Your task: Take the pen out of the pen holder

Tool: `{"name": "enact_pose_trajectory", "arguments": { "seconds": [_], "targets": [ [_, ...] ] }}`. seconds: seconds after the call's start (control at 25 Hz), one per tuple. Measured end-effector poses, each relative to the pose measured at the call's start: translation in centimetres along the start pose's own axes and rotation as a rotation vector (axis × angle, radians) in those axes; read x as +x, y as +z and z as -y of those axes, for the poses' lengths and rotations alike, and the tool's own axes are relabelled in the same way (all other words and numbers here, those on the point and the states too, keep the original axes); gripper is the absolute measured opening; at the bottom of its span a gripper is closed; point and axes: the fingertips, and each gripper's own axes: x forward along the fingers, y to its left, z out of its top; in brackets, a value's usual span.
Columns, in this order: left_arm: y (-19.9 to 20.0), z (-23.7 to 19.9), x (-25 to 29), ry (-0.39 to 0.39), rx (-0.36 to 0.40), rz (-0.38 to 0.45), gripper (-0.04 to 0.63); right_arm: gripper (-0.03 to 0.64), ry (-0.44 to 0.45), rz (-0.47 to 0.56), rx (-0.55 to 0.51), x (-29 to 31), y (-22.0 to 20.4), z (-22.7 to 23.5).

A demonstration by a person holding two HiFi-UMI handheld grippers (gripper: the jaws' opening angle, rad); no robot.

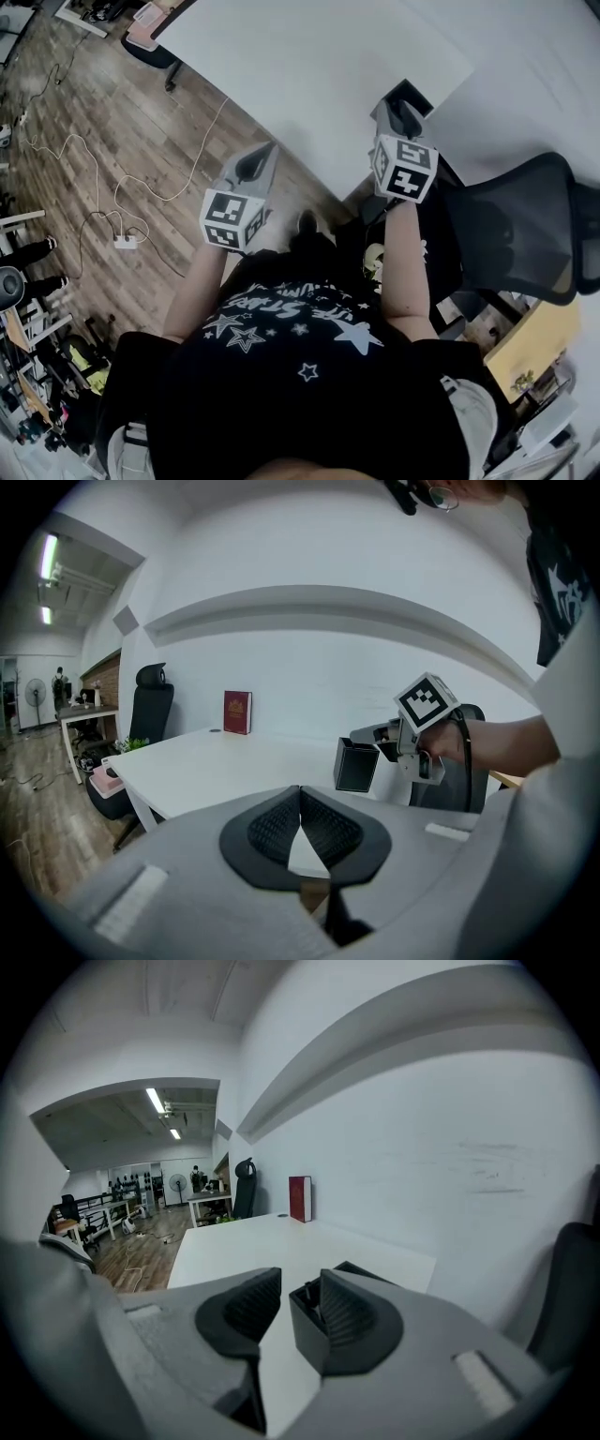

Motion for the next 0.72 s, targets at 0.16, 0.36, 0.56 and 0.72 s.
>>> {"name": "enact_pose_trajectory", "arguments": {
  "seconds": [0.16,0.36,0.56,0.72],
  "targets": [
    [-0.6,-0.2,-0.3,0.011,-0.011,-0.014,0.011,0.103,-0.032,-0.044,-0.001,0.6,-0.9,0.4],
    [-1.1,-0.7,-0.7,0.015,-0.024,-0.020,0.011,0.075,-0.049,-0.062,0.005,1.0,-1.2,0.1],
    [-0.9,-1.1,-1.2,0.017,-0.026,-0.002,0.011,0.043,-0.078,-0.071,-0.011,0.8,-1.0,0.5],
    [-0.4,-1.3,-1.7,0.017,-0.026,0.017,0.011,0.041,-0.085,-0.053,-0.033,0.2,-0.3,0.6]
  ]
}}
